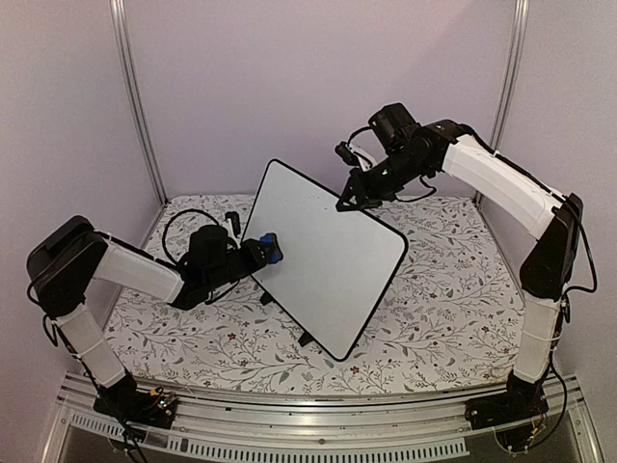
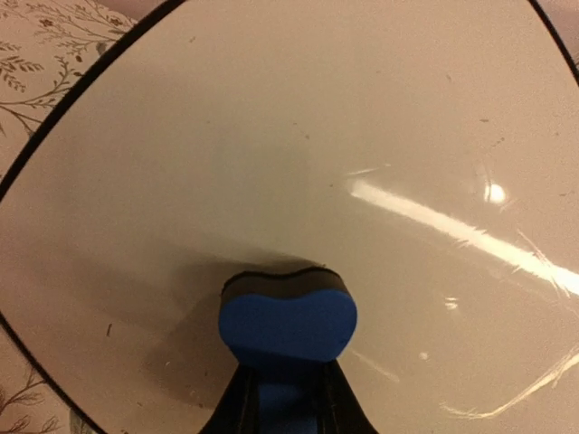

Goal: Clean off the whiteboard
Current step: Erase the whiteboard from the whiteboard stand.

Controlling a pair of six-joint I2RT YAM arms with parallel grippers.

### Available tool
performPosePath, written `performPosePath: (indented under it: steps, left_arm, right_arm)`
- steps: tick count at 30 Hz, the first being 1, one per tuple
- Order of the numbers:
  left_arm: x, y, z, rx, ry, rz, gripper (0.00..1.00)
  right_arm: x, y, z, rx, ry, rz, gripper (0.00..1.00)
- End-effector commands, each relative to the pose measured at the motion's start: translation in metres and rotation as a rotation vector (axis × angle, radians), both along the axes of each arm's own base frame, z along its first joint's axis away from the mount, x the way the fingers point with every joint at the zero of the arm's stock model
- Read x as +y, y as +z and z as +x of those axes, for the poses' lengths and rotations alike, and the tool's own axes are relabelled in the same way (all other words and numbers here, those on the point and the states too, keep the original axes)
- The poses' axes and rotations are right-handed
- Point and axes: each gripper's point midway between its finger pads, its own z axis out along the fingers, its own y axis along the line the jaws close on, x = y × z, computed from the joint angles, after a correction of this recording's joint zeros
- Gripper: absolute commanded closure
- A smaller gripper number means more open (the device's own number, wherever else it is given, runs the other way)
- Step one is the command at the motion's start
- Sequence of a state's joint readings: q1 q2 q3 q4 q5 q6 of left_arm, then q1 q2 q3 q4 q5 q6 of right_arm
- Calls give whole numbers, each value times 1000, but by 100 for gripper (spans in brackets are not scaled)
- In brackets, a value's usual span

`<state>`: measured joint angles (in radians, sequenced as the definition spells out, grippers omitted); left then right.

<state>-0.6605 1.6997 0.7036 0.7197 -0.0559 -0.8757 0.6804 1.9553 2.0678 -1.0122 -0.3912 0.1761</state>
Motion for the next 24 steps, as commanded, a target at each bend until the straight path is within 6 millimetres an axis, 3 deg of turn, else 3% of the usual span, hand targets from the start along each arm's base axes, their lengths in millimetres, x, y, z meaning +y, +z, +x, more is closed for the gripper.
performPosePath:
  steps: [1, 7, 12, 18, 24]
  left_arm:
    - [34, -52, -11, 143, 48, 61, 100]
    - [63, -79, -13, 198, 96, 73, 100]
    - [65, -80, -8, 179, 99, 89, 100]
    - [79, -59, 2, 127, 134, 41, 100]
    - [103, -13, 1, 41, 222, 76, 100]
  right_arm:
    - [14, -22, -31, 28, 138, -51, 100]
    - [14, -22, -32, 27, 140, -51, 100]
    - [14, -23, -32, 30, 141, -51, 100]
    - [13, -24, -32, 33, 139, -55, 100]
    - [13, -22, -31, 25, 138, -52, 100]
